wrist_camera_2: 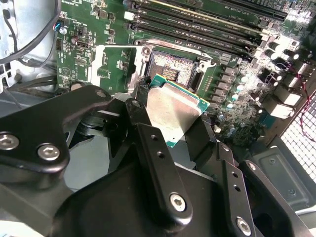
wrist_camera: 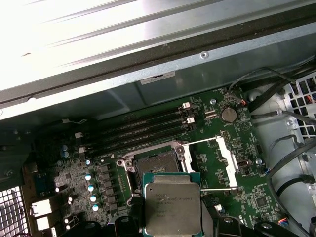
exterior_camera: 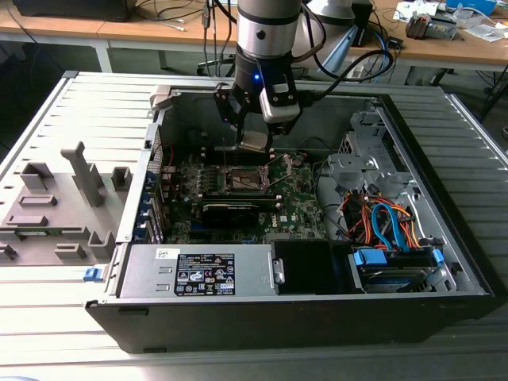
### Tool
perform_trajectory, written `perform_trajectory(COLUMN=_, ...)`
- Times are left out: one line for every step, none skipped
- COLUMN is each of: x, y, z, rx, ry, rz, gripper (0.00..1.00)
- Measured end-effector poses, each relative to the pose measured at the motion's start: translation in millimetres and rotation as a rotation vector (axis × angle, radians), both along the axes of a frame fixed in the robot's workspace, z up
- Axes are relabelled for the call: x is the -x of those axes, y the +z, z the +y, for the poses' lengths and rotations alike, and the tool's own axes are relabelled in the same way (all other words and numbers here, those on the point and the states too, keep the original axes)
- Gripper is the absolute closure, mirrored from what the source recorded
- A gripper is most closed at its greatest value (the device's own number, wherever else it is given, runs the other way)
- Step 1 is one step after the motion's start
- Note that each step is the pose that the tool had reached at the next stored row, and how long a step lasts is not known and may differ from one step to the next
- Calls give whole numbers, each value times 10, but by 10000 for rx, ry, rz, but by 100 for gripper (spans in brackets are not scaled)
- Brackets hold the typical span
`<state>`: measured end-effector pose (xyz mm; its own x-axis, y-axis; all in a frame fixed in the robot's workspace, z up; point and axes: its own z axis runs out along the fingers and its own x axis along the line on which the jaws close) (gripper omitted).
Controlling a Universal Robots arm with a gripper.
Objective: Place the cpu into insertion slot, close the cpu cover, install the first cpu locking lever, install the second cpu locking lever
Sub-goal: 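Place the cpu into insertion slot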
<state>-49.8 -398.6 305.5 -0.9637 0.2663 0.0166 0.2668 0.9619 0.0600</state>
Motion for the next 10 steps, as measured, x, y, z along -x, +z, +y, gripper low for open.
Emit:
perform_trajectory(x=0, y=0, z=0, rx=0, ry=-16, rz=0, gripper=45)
perform_trajectory(x=0, y=0, z=0, rx=1, ry=-28, rz=1, gripper=45)
perform_trajectory(x=0, y=0, z=0, rx=0, ry=-48, rz=0, gripper=45)
perform_trajectory(x=0, y=0, z=0, rx=1, ry=-60, rz=0, gripper=45)
perform_trajectory(x=0, y=0, z=0, rx=1, ry=-73, rz=0, gripper=45)
perform_trajectory(x=0, y=0, z=0, rx=1, ry=-85, rz=0, gripper=45)
perform_trajectory(x=0, y=0, z=0, rx=1, ry=-101, rz=0, gripper=45)
perform_trajectory(x=0, y=0, z=0, rx=1, ry=-111, rz=0, gripper=45)
perform_trajectory(x=0, y=0, z=0, rx=1, ry=-123, rz=0, gripper=45)
perform_trajectory(x=0, y=0, z=0, rx=1, ry=-152, rz=0, gripper=45)
